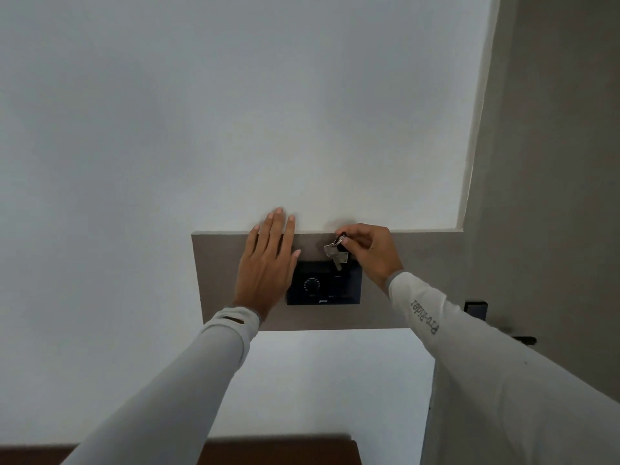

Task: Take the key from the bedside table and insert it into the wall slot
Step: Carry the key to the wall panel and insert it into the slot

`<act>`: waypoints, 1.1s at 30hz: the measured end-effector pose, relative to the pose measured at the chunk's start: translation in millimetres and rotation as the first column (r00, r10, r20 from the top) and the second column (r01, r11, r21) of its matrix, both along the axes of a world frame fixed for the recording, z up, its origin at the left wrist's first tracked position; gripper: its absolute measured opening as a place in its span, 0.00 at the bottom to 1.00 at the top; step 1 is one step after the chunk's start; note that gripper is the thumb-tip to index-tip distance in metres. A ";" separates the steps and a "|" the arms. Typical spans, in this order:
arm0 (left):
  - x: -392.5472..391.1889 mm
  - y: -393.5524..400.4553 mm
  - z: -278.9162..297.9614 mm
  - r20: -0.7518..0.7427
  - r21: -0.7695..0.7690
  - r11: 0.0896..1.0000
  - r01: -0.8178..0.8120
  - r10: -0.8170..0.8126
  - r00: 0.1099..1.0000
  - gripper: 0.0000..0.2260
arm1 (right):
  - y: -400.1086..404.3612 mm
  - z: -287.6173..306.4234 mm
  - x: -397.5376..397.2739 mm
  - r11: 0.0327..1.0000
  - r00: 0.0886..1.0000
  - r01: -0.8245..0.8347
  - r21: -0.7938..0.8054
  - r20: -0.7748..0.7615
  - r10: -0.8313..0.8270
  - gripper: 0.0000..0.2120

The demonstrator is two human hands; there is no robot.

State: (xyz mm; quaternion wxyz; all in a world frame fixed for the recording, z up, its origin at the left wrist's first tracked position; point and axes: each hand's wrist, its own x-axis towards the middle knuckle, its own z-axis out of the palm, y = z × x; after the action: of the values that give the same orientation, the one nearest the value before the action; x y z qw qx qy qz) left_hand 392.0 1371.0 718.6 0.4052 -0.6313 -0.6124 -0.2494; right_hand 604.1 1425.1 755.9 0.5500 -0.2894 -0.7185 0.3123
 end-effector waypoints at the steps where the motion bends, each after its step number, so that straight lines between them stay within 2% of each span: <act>1: -1.3 1.6 -3.1 -0.002 -0.003 1.000 -0.008 0.008 1.000 0.26 | 1.6 -3.2 -0.8 1.000 1.000 0.003 0.003 -0.019 -0.003 0.08; 4: -5.1 5.2 -9.6 -0.019 -0.010 1.000 -0.029 0.029 0.999 0.26 | 6.1 -8.2 -5.2 0.998 0.999 0.028 0.058 -0.025 -0.027 0.08; 8: -5.2 6.3 -12.3 -0.011 0.002 1.000 -0.027 0.027 1.000 0.26 | 11.0 -15.2 -7.6 0.992 0.991 0.039 0.117 0.125 -0.053 0.10; 11: -5.9 5.6 -12.5 -0.013 0.002 1.000 -0.020 0.020 1.000 0.26 | 11.7 -19.5 -6.6 0.989 0.987 0.064 0.134 0.140 -0.083 0.10; 13: -7.7 4.1 -10.9 -0.015 -0.013 1.000 -0.010 0.010 1.000 0.26 | 11.1 -20.6 -5.1 0.968 0.966 0.101 0.230 0.210 -0.151 0.11; 14: -9.0 2.3 -10.2 -0.017 -0.018 1.000 -0.009 0.009 1.000 0.26 | 10.6 -21.3 -3.6 0.927 0.937 0.132 0.350 0.261 -0.232 0.11; 16: -12.2 -1.3 -9.9 -0.014 -0.022 1.000 -0.015 0.015 1.000 0.26 | 9.2 -23.3 -0.3 0.778 0.867 0.166 0.606 0.286 -0.409 0.11; 19: -16.2 -7.8 -11.8 0.009 -0.027 0.999 -0.020 0.021 1.000 0.26 | 6.2 -27.7 6.6 0.603 0.772 0.182 0.776 0.267 -0.576 0.15; 21: -18.3 -10.9 -11.8 0.011 -0.040 0.999 -0.021 0.022 1.000 0.27 | 3.8 -31.3 11.3 0.587 0.705 0.172 0.791 0.318 -0.634 0.22; 25: -23.1 -16.2 -8.8 0.004 -0.059 0.998 -0.029 0.030 1.000 0.27 | -2.4 -34.5 10.6 0.644 0.593 0.159 0.748 0.450 -0.668 0.33; 33: -30.8 -19.3 -17.8 0.015 -0.066 0.997 -0.044 0.045 0.999 0.28 | -8.6 -50.5 0.0 0.671 0.603 0.204 0.713 0.449 -0.660 0.38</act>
State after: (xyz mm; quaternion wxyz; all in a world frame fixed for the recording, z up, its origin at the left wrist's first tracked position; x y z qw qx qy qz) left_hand 361.2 1351.7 700.8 0.3846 -0.6284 -0.6375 -0.2252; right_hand 604.1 1416.5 705.4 0.3710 -0.3692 -0.8258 -0.2101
